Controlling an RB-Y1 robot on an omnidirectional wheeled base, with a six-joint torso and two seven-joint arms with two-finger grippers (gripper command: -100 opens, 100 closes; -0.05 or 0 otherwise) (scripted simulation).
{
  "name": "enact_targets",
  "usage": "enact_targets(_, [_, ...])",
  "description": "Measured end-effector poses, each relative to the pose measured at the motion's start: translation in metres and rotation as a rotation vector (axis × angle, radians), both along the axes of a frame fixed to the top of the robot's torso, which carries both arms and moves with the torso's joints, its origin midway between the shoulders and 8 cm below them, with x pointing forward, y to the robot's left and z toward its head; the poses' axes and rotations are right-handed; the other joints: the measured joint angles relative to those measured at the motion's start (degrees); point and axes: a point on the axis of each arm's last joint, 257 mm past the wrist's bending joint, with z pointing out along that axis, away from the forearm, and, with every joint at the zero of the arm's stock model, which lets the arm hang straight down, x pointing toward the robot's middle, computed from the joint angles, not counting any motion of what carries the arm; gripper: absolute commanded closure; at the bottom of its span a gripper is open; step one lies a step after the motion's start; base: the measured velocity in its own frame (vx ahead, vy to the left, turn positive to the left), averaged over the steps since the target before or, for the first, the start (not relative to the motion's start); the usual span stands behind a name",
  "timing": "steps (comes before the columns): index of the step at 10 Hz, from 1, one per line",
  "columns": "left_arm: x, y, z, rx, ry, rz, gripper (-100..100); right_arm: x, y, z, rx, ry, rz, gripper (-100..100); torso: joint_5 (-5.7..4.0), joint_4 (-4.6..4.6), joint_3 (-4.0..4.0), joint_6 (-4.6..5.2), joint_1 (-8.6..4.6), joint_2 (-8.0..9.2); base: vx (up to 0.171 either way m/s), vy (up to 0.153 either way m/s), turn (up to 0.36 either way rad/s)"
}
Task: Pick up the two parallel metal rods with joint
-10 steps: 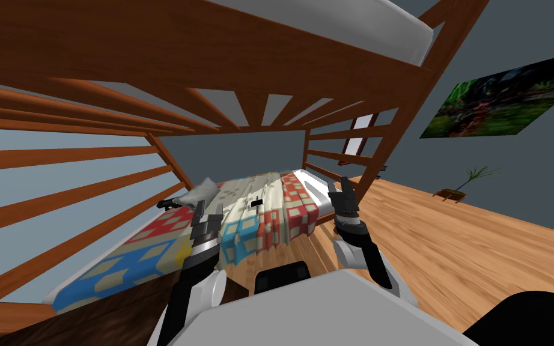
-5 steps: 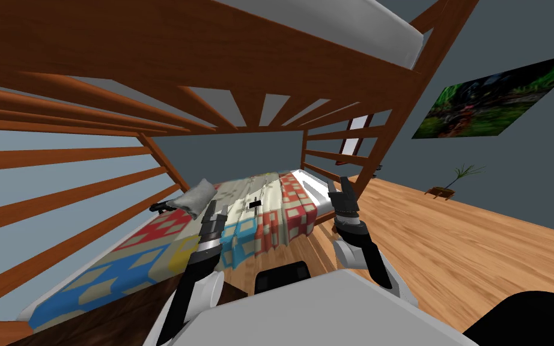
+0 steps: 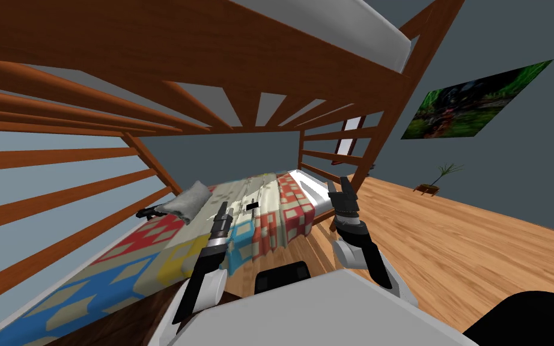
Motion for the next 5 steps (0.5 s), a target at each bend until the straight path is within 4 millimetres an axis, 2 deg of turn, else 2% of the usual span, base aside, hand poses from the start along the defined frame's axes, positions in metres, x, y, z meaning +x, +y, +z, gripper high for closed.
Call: enact_targets(5, [0.022,-0.002,-0.052,0.09,0.124,0.001,-100,0.0,0.0,0.0,0.0,0.0,0.0,0,0.0,0.0,0.01,-0.01,0.02,0.02,0.025,-0.005,-0.072])
